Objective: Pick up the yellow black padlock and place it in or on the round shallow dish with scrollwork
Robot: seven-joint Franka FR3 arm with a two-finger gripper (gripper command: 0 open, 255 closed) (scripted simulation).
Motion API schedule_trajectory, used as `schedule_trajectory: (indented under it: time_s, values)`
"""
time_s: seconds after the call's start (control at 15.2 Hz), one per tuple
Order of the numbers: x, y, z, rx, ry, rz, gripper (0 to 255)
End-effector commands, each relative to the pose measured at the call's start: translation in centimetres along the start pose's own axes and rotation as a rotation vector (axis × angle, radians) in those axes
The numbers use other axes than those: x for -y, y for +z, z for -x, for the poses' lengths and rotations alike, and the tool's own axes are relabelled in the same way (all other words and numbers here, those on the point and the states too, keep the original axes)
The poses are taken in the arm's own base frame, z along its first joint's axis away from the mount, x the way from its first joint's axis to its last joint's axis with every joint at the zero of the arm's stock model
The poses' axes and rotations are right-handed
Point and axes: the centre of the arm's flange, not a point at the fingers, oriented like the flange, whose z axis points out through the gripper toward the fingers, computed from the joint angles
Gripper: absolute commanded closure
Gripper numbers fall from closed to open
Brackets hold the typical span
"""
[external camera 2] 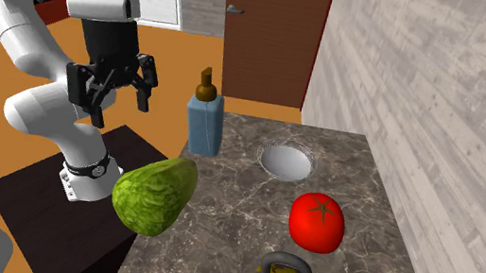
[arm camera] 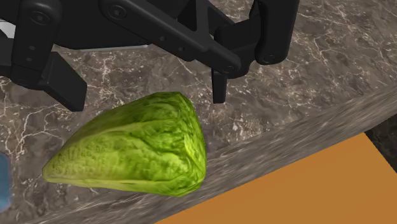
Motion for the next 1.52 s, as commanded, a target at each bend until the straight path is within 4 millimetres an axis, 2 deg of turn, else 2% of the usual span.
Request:
schedule_trajectory:
  time_s: [0.0, 1.45]
  values:
    - [0.0, 0.0, 0.0, 0.0, 0.0, 0.0, 0]
    - [0.8, 10.9, -28.1, 0.08, 0.025, -0.005, 0]
